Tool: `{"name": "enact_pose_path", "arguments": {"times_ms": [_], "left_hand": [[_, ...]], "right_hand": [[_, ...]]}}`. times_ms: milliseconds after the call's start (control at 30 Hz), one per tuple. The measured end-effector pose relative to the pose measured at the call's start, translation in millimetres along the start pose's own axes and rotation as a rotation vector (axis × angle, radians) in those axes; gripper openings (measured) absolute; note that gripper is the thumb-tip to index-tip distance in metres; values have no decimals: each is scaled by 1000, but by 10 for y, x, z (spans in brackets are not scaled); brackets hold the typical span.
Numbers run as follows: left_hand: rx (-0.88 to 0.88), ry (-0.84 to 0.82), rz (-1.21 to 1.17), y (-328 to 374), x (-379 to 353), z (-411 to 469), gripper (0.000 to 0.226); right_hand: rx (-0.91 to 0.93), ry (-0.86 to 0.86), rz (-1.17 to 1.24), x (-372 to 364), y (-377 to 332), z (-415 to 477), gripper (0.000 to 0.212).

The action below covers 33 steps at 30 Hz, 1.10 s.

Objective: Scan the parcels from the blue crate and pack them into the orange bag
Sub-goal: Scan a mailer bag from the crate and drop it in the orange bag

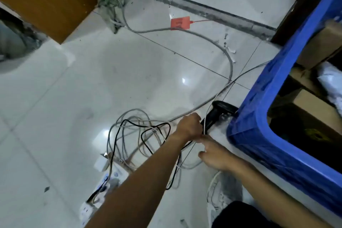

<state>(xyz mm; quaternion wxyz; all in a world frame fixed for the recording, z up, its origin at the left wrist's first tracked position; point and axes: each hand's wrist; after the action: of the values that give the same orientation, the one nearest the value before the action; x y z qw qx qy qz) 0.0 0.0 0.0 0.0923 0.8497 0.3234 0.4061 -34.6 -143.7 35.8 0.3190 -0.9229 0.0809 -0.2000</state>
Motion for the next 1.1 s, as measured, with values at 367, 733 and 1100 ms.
{"name": "enact_pose_path", "arguments": {"times_ms": [367,733,1100], "left_hand": [[-117,-19,135,-4,-187,253,26],[21,-121,-65,179,-328,169,53],[-5,-261,-249,148,-121,-96,41]], "right_hand": [[-65,174,-216,-191,124,103,78],[-168,201,-48,-149,281,159,73],[-105,326,421,-91,359,50,57]]}}
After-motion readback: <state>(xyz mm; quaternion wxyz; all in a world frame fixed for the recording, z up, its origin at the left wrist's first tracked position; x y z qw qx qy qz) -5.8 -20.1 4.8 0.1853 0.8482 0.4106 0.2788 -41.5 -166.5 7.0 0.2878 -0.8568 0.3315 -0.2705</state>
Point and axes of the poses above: each hand's wrist, its own z-axis towards the middle knuckle, its own x-axis out of the back of the hand, y = z × x, and after that the axes turned 3 degrees about -y, right-handed
